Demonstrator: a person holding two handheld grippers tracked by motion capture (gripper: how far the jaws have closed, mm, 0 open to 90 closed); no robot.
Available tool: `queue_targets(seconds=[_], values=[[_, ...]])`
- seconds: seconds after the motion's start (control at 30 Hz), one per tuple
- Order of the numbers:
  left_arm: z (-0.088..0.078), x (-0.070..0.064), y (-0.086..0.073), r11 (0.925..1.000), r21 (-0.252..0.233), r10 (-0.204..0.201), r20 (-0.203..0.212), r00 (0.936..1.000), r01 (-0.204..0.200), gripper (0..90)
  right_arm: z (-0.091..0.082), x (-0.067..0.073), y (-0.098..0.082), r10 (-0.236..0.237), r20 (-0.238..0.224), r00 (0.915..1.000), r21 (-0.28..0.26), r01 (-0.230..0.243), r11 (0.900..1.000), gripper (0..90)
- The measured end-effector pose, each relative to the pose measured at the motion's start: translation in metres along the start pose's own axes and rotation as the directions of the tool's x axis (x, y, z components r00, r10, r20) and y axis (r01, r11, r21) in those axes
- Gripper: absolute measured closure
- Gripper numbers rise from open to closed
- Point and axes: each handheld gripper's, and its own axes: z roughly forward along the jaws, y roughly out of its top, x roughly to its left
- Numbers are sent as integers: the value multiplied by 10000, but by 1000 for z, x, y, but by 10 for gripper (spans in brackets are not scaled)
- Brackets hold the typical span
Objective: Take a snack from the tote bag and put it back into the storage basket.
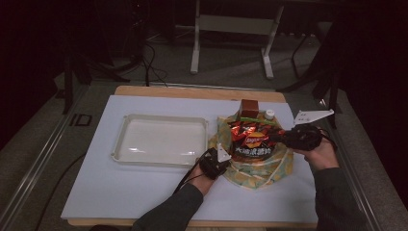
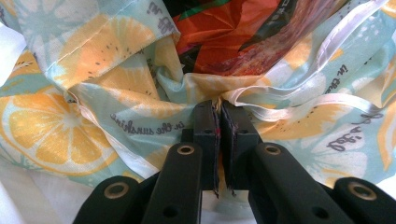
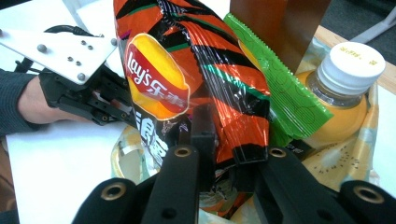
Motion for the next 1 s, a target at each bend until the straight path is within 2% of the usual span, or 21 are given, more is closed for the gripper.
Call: queue_targets(seconds=[0.2, 0.5, 1.0], values=[[-1, 0, 0, 10000, -52, 7, 4, 10000, -7, 825, -1, 3, 2, -45, -212, 9998, -258, 40, 9997, 881], [-1, 0, -1, 9999, -116, -17, -28, 10000, 17, 813, -5, 7, 8, -119, -383, 9992, -498, 99, 9987, 891], [-1, 0, -1, 9999, -120, -53, -71, 10000, 52, 808, -25, 8, 15, -131, -494, 9987, -1243, 69, 9922, 895]])
